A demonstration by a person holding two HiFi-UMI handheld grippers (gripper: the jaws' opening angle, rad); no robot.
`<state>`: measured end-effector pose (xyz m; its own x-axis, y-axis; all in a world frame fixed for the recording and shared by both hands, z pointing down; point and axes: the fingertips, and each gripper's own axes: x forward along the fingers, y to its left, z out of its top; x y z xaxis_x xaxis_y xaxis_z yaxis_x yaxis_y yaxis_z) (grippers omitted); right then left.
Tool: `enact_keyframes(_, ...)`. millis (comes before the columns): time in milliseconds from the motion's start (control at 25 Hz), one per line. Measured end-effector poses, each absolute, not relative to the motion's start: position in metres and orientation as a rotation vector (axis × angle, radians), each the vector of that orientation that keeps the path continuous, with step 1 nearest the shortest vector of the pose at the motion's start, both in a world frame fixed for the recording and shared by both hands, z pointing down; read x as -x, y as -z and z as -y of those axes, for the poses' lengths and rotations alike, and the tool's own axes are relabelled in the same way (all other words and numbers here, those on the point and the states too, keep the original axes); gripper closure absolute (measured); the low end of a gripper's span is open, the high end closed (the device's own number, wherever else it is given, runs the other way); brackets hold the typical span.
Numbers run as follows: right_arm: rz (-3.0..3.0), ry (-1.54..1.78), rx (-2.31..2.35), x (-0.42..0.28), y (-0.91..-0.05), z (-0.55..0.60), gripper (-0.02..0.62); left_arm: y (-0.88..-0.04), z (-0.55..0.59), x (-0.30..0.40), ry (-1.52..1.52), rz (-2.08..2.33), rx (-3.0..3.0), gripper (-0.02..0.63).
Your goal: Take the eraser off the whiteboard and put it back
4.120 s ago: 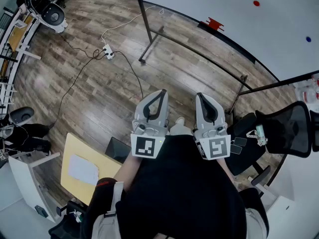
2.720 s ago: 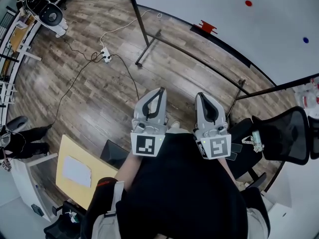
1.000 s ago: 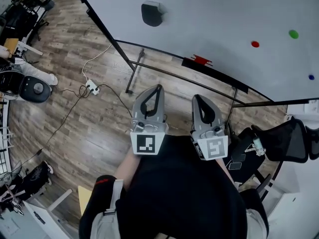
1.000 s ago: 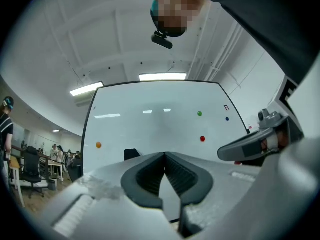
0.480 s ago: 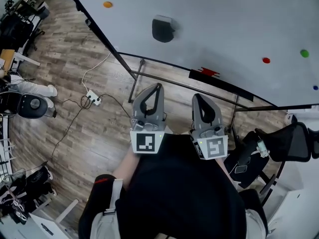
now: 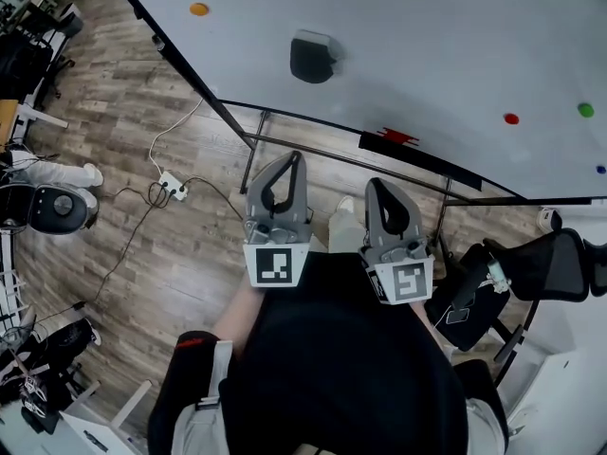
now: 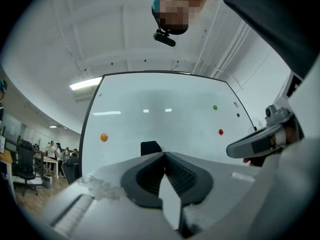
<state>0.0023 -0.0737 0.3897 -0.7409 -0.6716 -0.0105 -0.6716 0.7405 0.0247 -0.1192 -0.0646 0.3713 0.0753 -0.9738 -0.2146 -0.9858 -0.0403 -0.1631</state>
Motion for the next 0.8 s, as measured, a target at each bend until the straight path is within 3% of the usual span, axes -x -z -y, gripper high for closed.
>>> enact_keyframes(800, -2.994, 0.018, 0.944, 0.034, -0.398, 0.144, 0.594, -0.367, 0.132, 0.138, -0.017, -2.048, 2.014, 0.588)
